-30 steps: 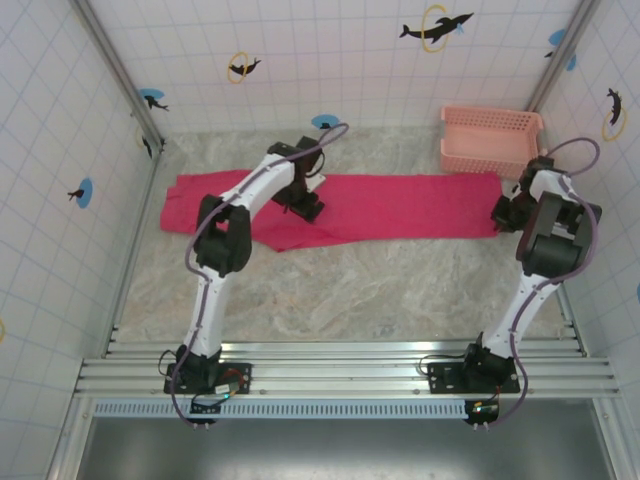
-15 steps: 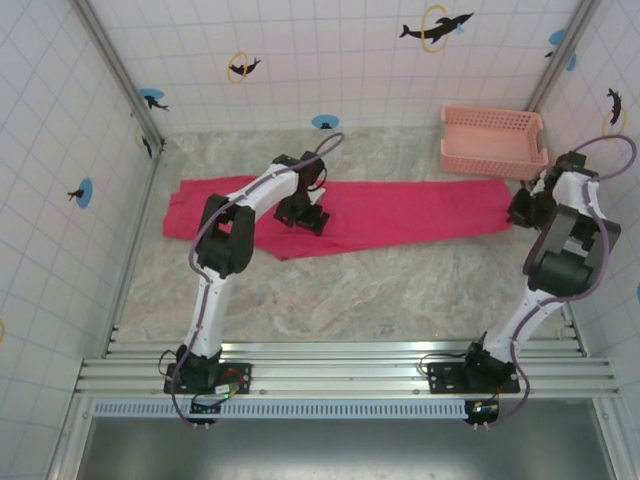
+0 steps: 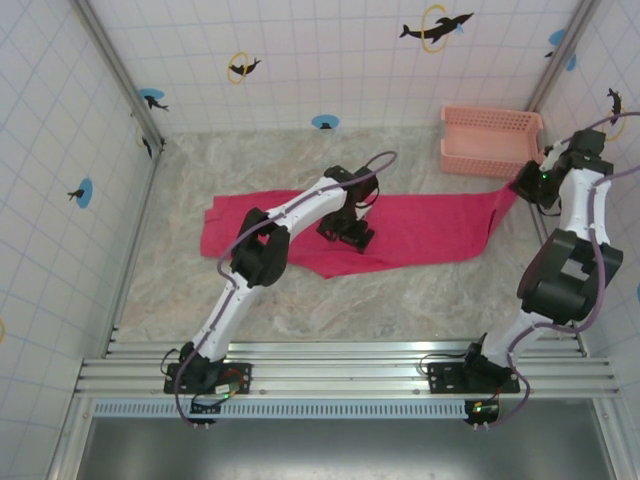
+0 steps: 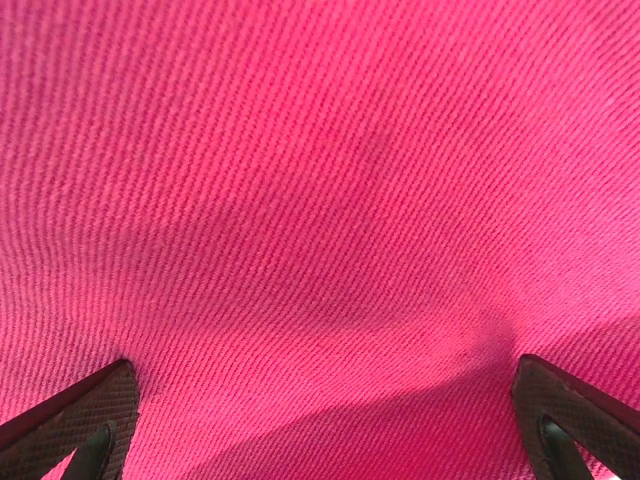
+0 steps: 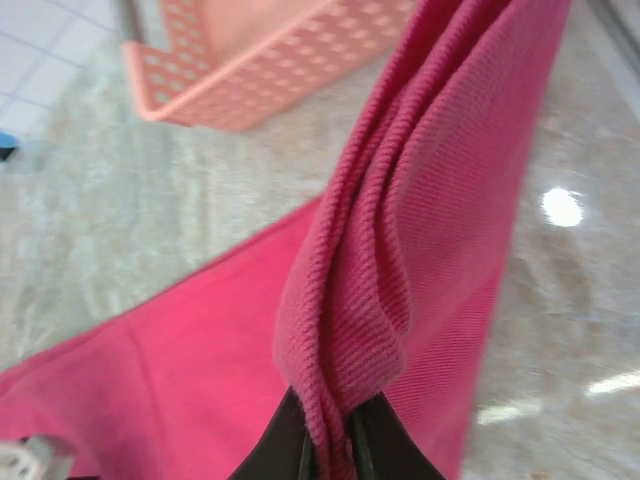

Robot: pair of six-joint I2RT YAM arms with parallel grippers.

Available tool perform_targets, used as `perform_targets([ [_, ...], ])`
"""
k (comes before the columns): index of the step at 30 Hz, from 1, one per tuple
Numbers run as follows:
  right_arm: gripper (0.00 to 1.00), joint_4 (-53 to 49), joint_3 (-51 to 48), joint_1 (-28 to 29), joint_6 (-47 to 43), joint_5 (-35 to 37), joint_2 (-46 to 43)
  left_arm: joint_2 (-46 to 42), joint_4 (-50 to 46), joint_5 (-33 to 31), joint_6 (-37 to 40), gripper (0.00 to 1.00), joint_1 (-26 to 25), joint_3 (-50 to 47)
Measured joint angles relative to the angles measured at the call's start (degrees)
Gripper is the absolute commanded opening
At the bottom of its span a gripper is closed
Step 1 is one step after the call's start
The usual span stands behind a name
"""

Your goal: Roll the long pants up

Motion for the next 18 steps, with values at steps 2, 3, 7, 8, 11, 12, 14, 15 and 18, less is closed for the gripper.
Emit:
perform_targets([
  [2, 0.00, 0.6, 0.0, 2.6, 0.9, -0.8, -1.9, 2.2, -1.2, 1.7, -1.2, 0.97, 0.1, 4.5],
  [3, 0.00, 0.9, 0.0, 4.3, 1.3, -1.3, -3.0, 3.5, -1.7, 2.7, -1.7, 0.97, 0.4, 7.1],
  [7, 0.00, 1.8, 0.0, 10.8, 3.0, -2.8, -5.6, 4.3, -1.2, 6.4, -2.1, 0.97, 2.3, 9.2],
  [8, 0.00, 2.0, 0.0, 12.8, 3.6, -3.0, -6.2, 3.7, -0.7, 7.2, -2.1, 0.98, 3.2, 8.2],
  [11, 0.00, 3.5, 0.3, 19.1, 5.6, -3.1, -7.1, -1.0, 0.1, 8.1, -1.3, 0.97, 8.7, 2.5],
  [12, 0.00, 4.0, 0.6, 21.6, 6.5, -3.1, -7.1, -3.5, 0.0, 7.7, -1.0, 0.98, 11.3, 0.4],
  [14, 0.00, 5.3, 1.2, 26.6, 8.1, -2.6, -7.1, -9.6, 0.1, 6.4, 0.2, 0.97, 18.1, -3.3],
  [15, 0.00, 6.0, 1.7, 29.5, 9.0, -2.3, -7.1, -13.7, 0.5, 5.4, 0.9, 0.98, 22.2, -5.2],
  [18, 0.00, 8.0, 4.4, 37.6, 11.7, -0.3, -6.4, -26.2, 2.6, 2.1, 3.4, 0.97, 34.0, -11.5],
])
